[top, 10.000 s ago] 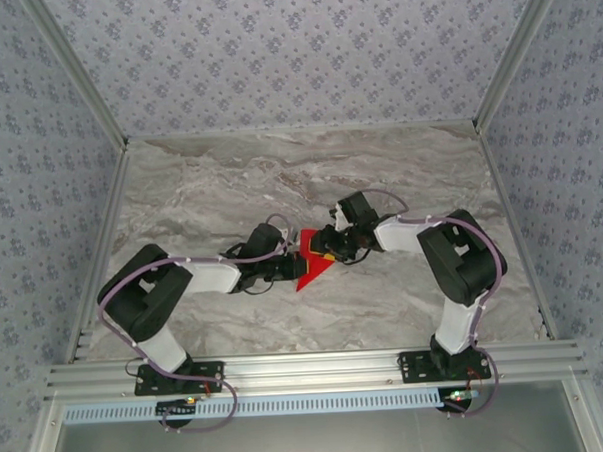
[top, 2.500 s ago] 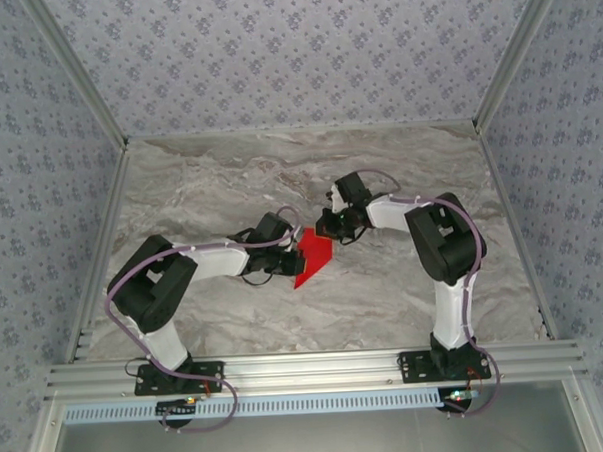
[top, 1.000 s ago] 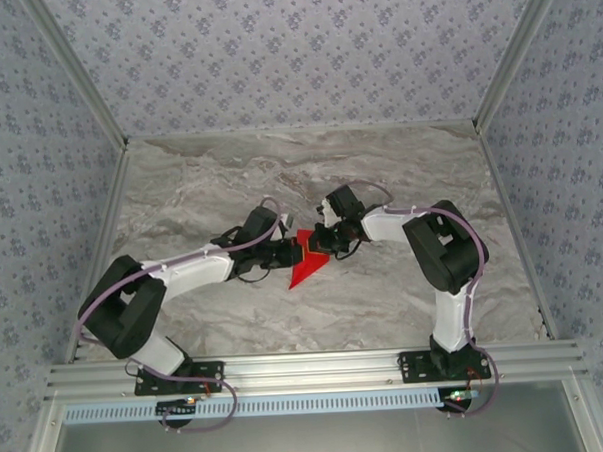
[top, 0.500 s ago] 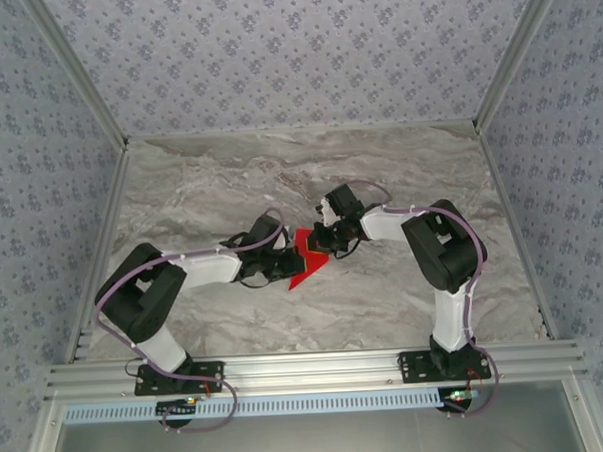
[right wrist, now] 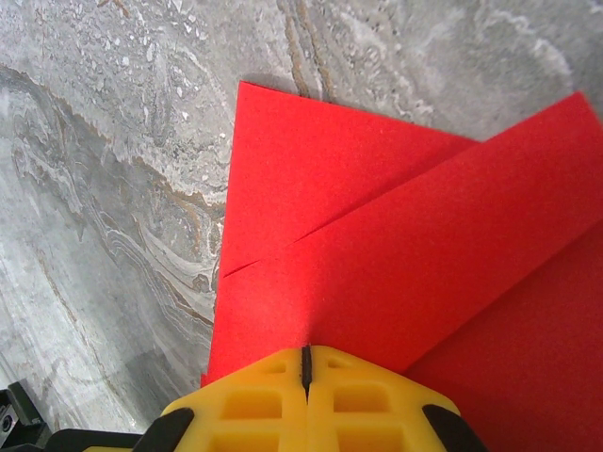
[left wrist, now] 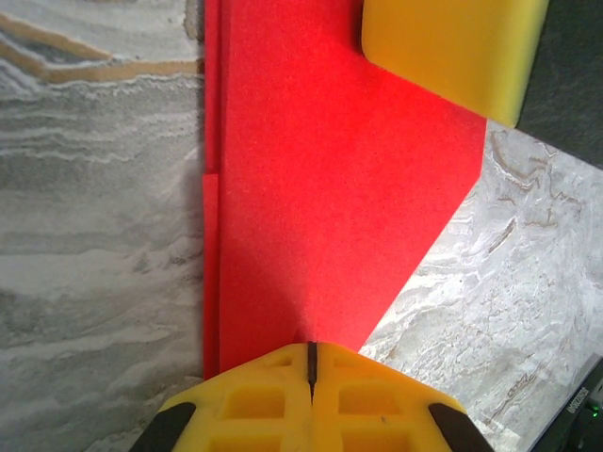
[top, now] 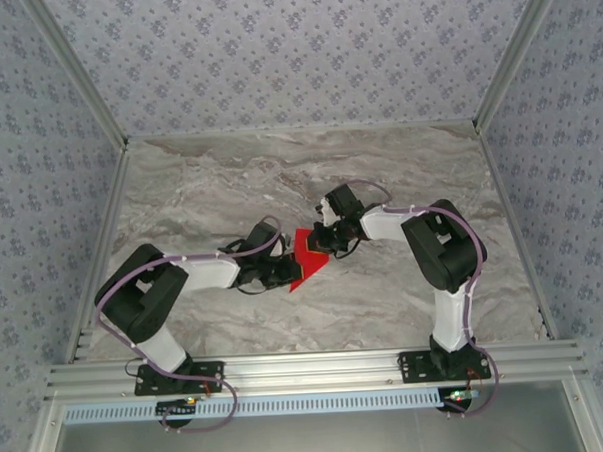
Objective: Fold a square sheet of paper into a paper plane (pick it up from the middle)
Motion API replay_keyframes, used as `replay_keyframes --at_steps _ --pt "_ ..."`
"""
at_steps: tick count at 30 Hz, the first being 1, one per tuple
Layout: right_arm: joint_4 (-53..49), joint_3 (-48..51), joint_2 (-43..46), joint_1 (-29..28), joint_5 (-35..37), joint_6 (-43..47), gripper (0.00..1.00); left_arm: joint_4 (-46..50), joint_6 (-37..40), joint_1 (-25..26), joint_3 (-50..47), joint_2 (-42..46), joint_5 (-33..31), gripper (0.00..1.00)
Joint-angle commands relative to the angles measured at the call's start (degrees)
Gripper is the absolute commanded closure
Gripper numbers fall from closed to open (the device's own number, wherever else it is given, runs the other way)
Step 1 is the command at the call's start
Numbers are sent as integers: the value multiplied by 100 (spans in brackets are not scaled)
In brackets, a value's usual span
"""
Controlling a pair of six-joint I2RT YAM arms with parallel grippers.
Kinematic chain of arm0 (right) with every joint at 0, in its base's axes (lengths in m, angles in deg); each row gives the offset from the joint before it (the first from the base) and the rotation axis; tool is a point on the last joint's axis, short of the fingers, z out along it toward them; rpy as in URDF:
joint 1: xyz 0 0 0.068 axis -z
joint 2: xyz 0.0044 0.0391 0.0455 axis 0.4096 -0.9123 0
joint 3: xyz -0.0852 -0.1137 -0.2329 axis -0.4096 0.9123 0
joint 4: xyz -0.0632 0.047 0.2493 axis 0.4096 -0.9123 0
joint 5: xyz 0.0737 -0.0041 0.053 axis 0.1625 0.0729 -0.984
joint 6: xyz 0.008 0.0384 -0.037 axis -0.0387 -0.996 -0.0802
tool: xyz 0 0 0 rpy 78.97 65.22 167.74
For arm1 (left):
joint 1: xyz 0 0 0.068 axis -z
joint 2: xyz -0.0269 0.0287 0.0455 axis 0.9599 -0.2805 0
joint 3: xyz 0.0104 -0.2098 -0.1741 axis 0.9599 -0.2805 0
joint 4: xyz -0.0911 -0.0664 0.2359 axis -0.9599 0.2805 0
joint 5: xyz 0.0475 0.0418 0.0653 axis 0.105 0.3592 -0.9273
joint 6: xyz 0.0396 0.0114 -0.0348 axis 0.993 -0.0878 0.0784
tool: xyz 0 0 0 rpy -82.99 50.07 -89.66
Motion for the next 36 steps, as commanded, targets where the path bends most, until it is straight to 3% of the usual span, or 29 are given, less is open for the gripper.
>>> replay_keyframes --at_steps 1,10,20,28,36 --pt "-569 133 -423 1 636 120 100 144 -122 -12 -202 225 85 96" --pt "-593 140 -480 0 684 120 100 -148 -344 20 -752 275 129 96" --pt "-670 142 -501 10 794 94 100 691 -67 148 -1011 782 158 98" --pt "-703 122 -511 10 803 67 100 1372 383 184 -692 1153 -21 99" --pt "-689 100 -510 5 803 28 100 543 367 154 -311 1635 -509 99"
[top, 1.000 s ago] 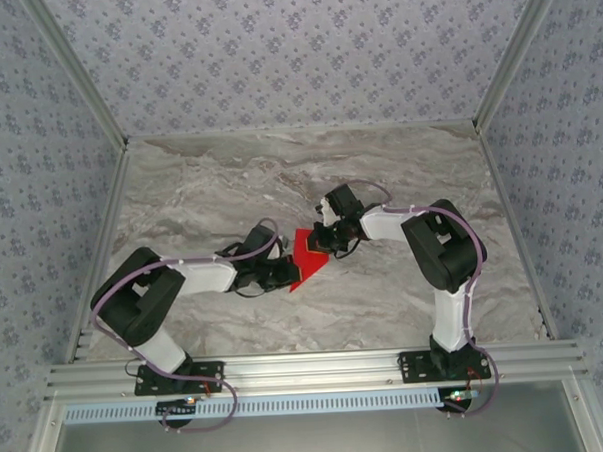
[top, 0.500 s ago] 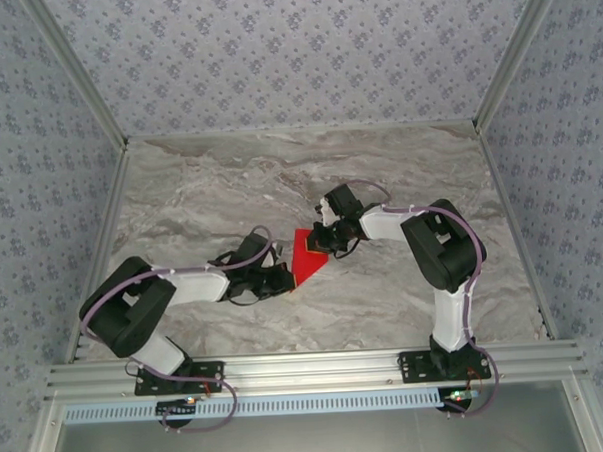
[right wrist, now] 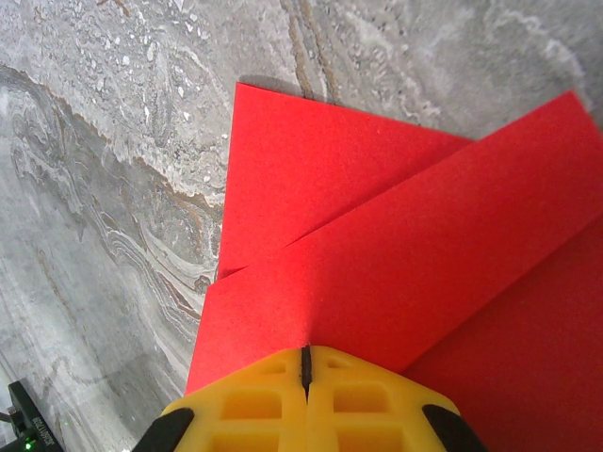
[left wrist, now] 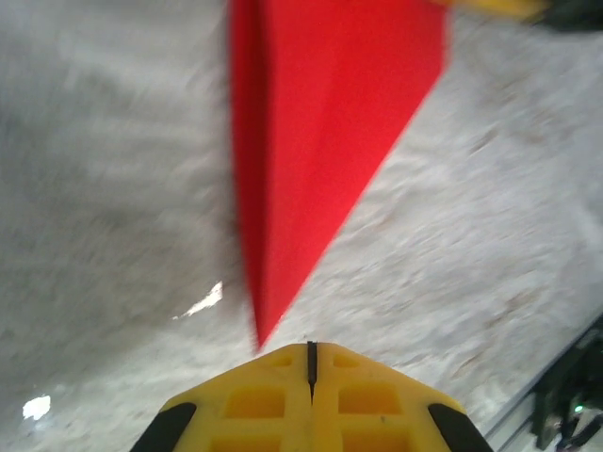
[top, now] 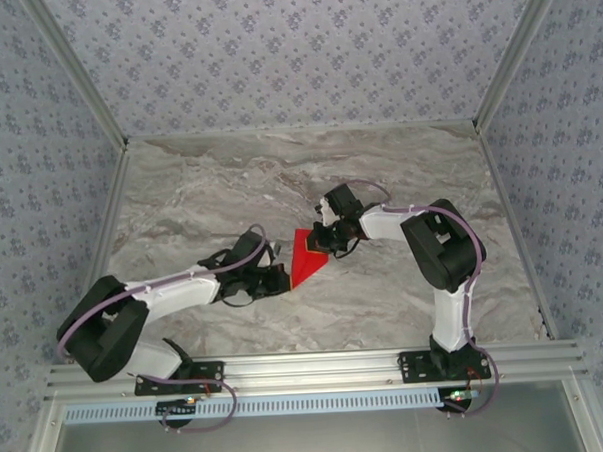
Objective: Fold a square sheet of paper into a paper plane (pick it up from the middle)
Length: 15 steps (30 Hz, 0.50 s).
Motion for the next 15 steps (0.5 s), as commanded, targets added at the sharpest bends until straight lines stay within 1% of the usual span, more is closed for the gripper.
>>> replay_keyframes --at_steps 1,7,10,15 --pt "-634 165 -467 7 807 12 100 -421 60 16 234 37 -302 99" --pt "-659 121 -491 -7 789 4 100 -171 84 13 746 -843 -600 100" --pt "-678 113 -484 -4 768 4 100 -156 34 18 762 -1127 -605 100" --pt "-689 54 -468 0 711 9 100 -187 -58 15 559 -1310 -451 100"
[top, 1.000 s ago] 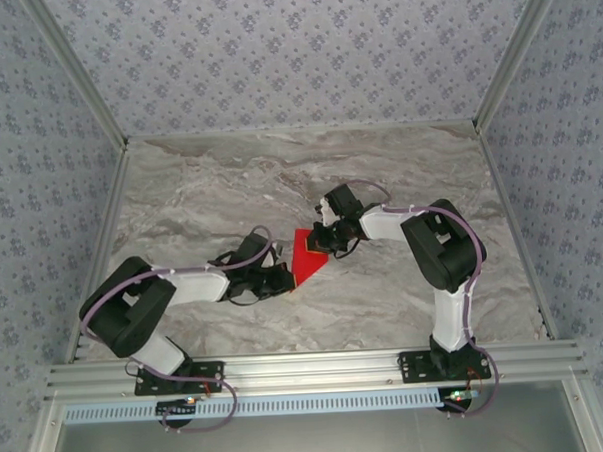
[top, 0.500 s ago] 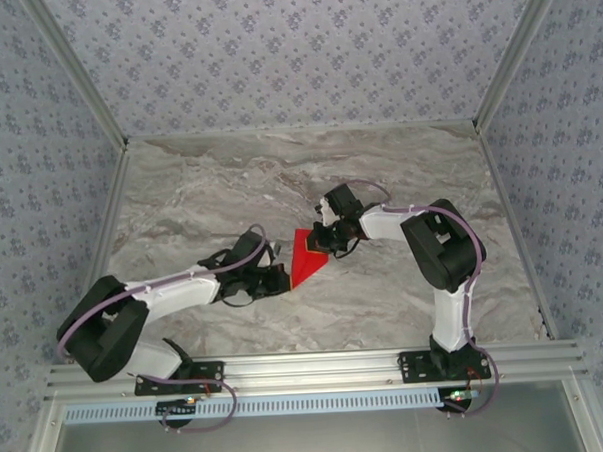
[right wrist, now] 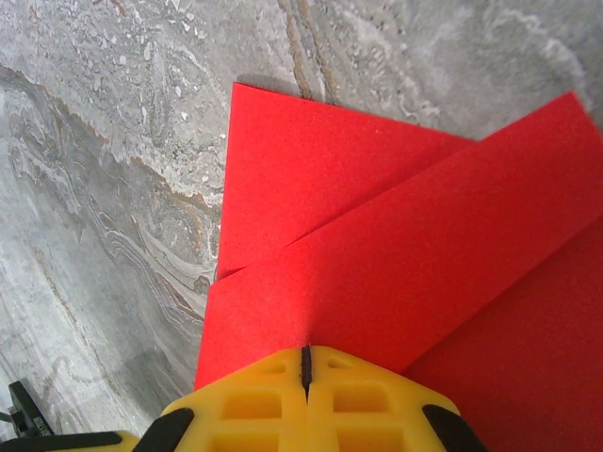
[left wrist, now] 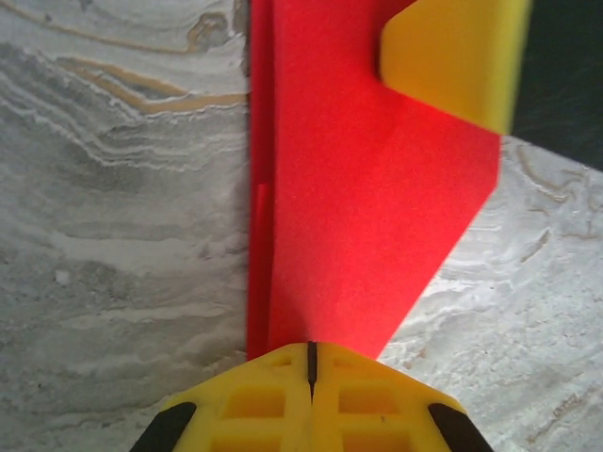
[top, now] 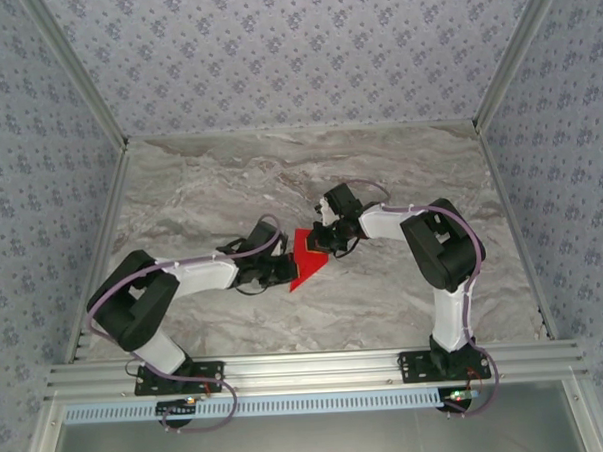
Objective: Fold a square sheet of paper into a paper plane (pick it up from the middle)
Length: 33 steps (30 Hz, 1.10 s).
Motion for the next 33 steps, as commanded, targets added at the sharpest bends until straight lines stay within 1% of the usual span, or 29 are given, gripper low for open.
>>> replay_keyframes --at_steps 1,5,8,11,13,15,21,25,29,33 --pt "-596 110 -429 -4 688 4 100 65 -67 17 -136 -78 67 100" --pt "-515 48 -292 0 533 59 100 193 -119 19 -209 -160 54 100" --pt "-351 -23 -16 -4 313 174 100 347 -93 19 -252 -184 -32 100" --pt "149 259 342 -77 122 215 100 388 -78 18 -311 -175 -104 100" --pt "605 547 505 -169 -53 88 100 379 -65 21 -322 -184 -130 100" --pt "799 685 588 -237 -215 5 100 355 -48 20 -333 -193 -132 100" --pt "832 801 770 -544 -140 -131 100 301 -25 32 -360 -184 -123 100" --pt "687 742 688 -699 23 -214 100 180 -72 31 -420 -160 -134 100" --pt "533 708 569 -832 260 -498 100 134 -96 28 -446 -158 -132 100" --pt "561 779 499 -909 308 -672 100 113 -107 31 -474 -140 -154 100"
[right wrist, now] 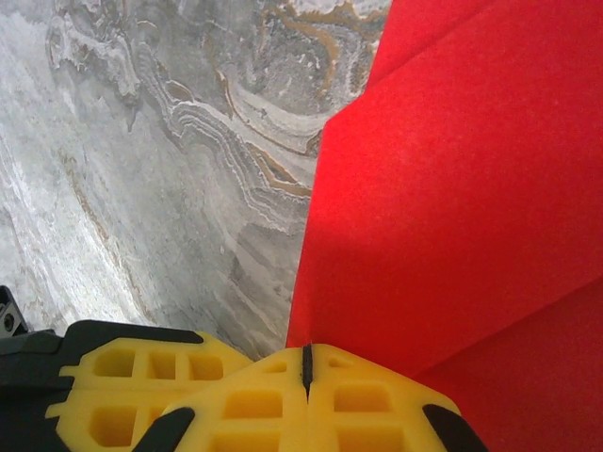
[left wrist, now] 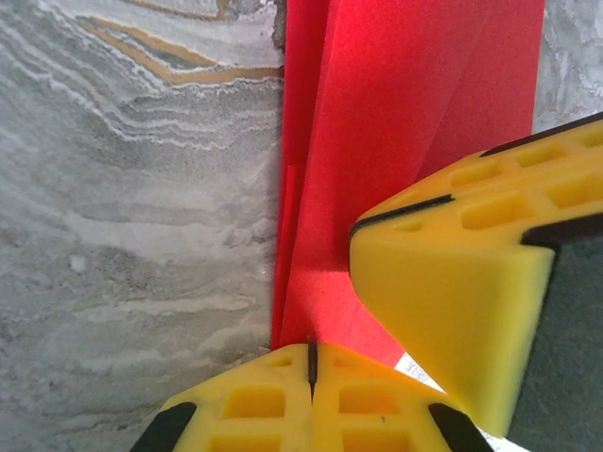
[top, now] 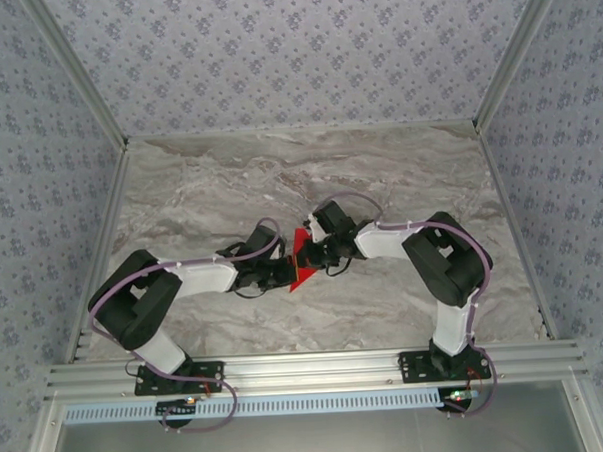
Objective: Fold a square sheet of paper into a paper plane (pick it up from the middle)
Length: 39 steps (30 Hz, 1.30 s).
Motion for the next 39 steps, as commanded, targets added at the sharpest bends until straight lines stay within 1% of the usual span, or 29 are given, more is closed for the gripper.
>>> replay_keyframes --at_steps 1,7,13,18,22,27,28,32,34,37,39 --pt "-141 32 -109 -114 151 -277 100 423 -46 28 -220 -120 -179 100" --pt "-304 63 -230 -65 283 -173 100 432 -48 49 -218 -149 -160 100" --pt "-537 -215 -492 347 591 280 100 684 -48 74 -202 -153 -140 100" --pt "-557 -539 -688 927 561 649 100 927 5 103 -215 -206 -123 100" --pt "-552 -940 -1033 1505 332 687 100 1022 60 162 -152 -176 -108 100" --pt "-676 -1253 -1091 1965 355 730 100 1034 94 171 -105 -162 -118 100" --pt "-685 -1469 -1060 2015 345 736 100 1034 111 171 -80 -170 -121 100" --pt "-770 -1454 -629 1954 289 833 100 1039 163 174 52 -188 -123 100" --pt "-725 -1250 -292 1828 250 839 100 1035 195 169 109 -189 -131 100" --pt "-643 -825 41 1532 226 726 100 1041 225 170 175 -197 -167 100" --pt "-518 -646 111 1278 130 609 100 1022 232 171 212 -197 -184 100"
